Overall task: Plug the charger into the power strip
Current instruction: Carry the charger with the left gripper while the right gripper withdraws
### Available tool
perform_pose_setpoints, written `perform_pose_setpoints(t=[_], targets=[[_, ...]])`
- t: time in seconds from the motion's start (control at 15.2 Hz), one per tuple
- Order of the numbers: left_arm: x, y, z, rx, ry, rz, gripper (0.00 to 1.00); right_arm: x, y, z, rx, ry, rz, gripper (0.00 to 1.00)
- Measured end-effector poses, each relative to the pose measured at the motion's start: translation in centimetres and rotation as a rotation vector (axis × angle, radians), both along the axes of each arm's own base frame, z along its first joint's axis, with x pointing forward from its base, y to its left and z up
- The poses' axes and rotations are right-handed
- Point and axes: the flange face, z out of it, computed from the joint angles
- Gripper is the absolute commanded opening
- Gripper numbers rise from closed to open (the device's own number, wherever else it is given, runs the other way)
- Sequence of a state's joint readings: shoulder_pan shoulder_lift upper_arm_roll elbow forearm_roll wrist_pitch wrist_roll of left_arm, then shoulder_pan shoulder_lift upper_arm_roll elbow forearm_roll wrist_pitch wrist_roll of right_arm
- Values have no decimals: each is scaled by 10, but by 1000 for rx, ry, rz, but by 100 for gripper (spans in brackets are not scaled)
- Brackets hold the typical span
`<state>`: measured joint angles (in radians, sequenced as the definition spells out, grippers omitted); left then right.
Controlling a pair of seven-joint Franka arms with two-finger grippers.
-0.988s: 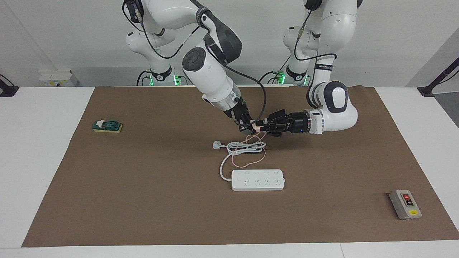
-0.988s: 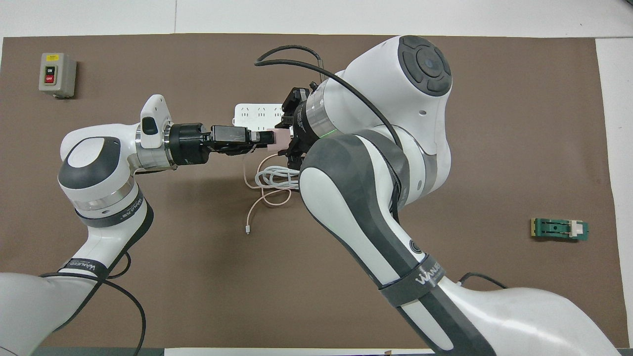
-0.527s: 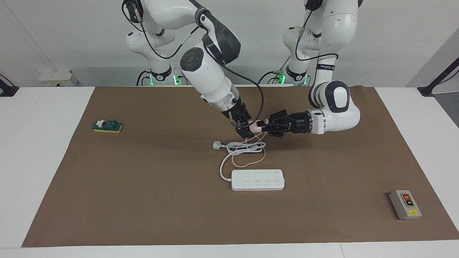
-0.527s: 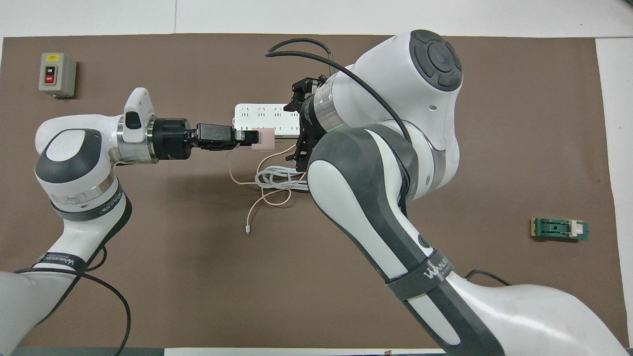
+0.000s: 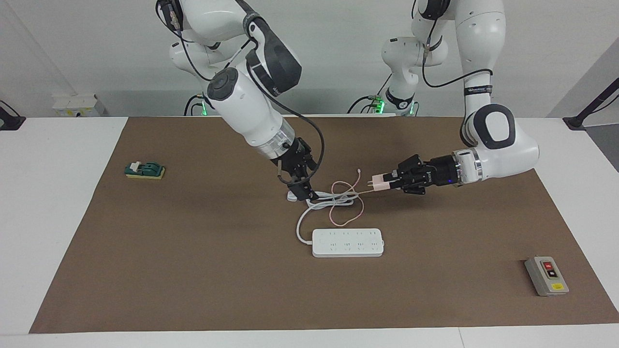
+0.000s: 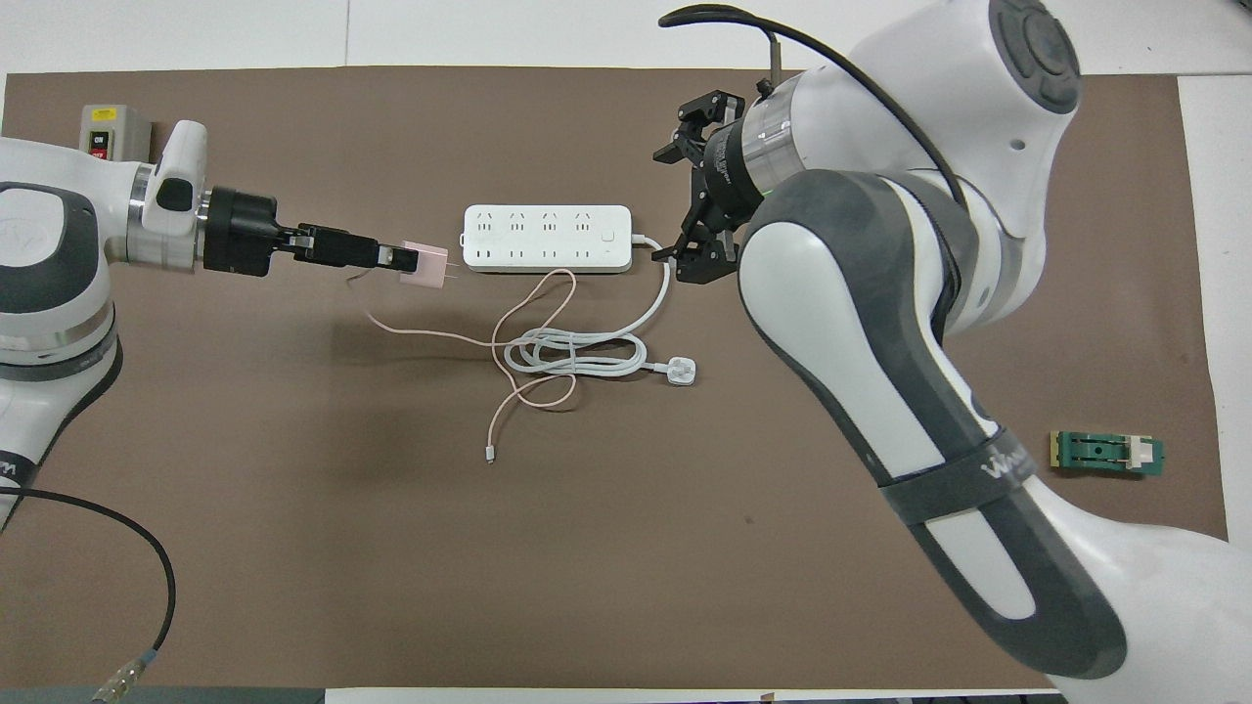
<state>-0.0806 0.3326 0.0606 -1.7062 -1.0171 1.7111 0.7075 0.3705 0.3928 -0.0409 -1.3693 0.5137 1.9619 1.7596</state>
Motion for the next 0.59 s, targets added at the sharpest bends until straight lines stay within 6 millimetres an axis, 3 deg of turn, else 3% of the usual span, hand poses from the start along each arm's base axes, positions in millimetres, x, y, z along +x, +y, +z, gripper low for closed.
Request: perform_pose_setpoints(t=[0.33, 0.59], targets=[[18, 14, 4, 204, -74, -120, 3, 9, -59, 0, -85, -11, 137, 100], [33, 9, 12, 301, -191, -246, 2, 12, -96, 14, -145, -52, 272, 100]])
